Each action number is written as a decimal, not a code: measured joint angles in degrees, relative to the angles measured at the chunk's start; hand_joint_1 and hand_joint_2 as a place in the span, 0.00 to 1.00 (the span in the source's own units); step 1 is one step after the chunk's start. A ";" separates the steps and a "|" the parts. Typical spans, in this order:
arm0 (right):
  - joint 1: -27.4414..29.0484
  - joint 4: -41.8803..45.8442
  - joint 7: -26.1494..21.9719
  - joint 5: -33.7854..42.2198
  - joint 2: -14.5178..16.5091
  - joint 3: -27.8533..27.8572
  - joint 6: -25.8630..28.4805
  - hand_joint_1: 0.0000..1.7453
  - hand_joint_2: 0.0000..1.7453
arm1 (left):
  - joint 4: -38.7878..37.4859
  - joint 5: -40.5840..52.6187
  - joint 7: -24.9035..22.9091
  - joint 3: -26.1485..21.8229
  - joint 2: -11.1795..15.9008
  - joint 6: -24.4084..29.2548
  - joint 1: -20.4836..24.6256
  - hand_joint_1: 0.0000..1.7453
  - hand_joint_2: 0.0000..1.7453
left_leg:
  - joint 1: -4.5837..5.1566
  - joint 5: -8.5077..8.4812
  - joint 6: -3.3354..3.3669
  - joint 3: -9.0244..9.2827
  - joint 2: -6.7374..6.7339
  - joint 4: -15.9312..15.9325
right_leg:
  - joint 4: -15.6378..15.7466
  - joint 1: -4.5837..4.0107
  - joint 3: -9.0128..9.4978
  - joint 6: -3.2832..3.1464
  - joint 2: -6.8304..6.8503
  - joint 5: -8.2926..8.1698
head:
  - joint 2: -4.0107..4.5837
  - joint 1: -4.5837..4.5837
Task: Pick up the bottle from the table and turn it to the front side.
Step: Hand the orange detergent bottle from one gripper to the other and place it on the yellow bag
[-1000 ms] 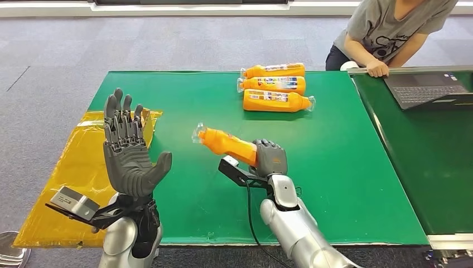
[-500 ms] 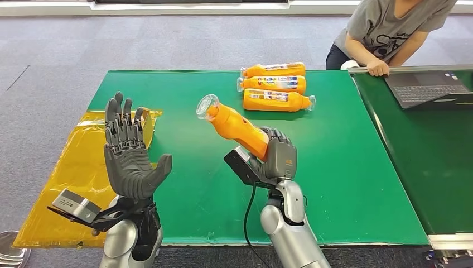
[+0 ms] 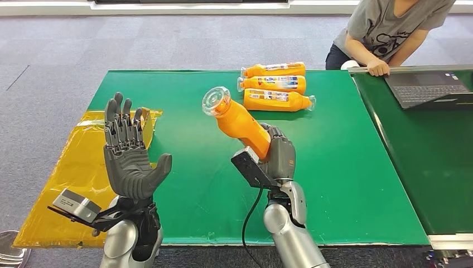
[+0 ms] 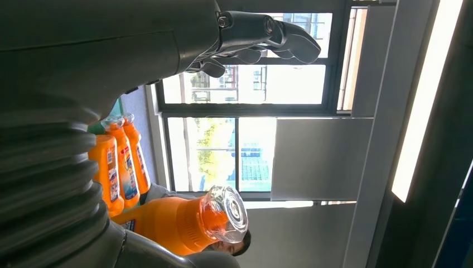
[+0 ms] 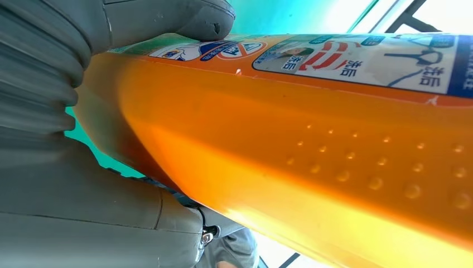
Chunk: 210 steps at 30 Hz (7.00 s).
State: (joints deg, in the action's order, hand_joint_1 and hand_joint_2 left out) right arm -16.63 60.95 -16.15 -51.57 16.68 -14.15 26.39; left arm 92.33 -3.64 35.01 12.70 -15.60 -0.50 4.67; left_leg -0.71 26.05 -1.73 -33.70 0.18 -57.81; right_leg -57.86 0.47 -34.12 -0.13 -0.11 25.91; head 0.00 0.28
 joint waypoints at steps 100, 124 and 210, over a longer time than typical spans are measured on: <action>-8.05 -18.09 -9.57 8.98 2.55 -0.27 3.07 1.00 1.00 | -34.06 0.73 -12.26 2.43 -1.51 -19.97 24.49 0.00 1.00 | -0.01 -0.09 -0.03 -0.17 0.01 -0.01 | -0.01 -0.01 -0.20 0.00 -0.03 -0.12 | 0.00 0.00; -8.58 -20.43 -9.78 9.37 2.82 -0.34 3.05 1.00 1.00 | -39.59 4.46 -15.63 2.47 -1.54 -18.10 29.68 0.00 1.00 | 0.00 -0.10 -0.04 -0.17 0.01 -0.01 | -0.01 0.00 -0.20 0.00 -0.04 -0.12 | 0.00 0.00; -5.43 -16.61 -6.43 8.09 0.93 0.30 5.84 0.00 0.00 | -37.59 64.35 -31.92 7.99 0.80 23.43 33.29 1.00 1.00 | 0.00 -0.16 -0.04 -0.19 0.00 -0.02 | -0.02 0.00 -0.21 -0.02 -0.02 -0.17 | 0.00 0.02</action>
State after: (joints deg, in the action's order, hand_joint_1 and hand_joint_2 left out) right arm -22.06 44.34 -22.57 -43.48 17.61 -13.85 32.23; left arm 54.74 60.70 3.10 20.69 -14.80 22.93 37.96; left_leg -0.71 25.89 -1.77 -33.89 0.18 -57.83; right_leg -57.88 0.46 -34.33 -0.16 -0.13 25.74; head 0.00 0.31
